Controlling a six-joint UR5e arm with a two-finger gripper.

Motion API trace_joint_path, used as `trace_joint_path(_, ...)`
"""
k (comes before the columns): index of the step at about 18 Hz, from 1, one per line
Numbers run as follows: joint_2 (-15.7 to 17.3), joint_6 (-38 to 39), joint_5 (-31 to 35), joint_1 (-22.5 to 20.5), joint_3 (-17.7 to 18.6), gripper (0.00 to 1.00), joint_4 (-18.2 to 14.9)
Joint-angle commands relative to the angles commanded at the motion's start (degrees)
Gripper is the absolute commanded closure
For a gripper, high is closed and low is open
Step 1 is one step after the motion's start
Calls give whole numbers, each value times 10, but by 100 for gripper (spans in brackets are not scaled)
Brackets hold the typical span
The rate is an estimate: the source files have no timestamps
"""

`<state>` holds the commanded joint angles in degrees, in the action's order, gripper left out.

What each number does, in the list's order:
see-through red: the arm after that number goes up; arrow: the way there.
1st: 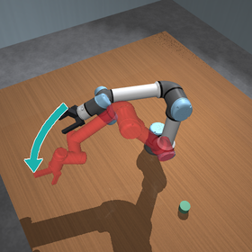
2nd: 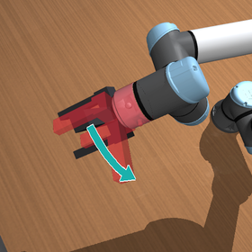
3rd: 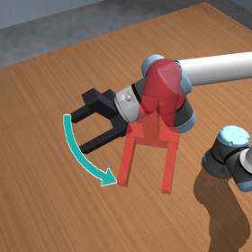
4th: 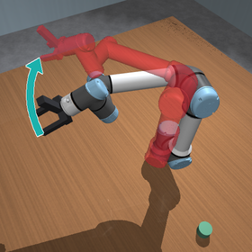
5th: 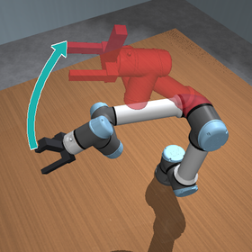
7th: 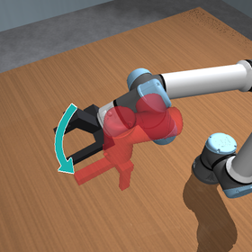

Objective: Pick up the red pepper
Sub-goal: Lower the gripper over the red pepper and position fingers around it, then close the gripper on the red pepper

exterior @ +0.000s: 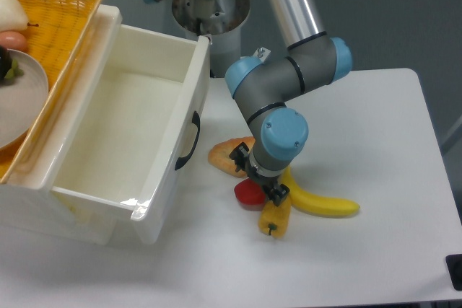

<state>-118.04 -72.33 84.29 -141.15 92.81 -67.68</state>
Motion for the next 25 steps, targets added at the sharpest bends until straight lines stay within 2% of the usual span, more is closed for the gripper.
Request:
trace_joint_path(10, -13, -1, 0, -2, -4, 0, 4)
trace_joint_path(19, -30, 0, -1, -4, -35, 0, 4)
trace_joint_path(25, -23, 0, 0, -3, -27, 0, 2)
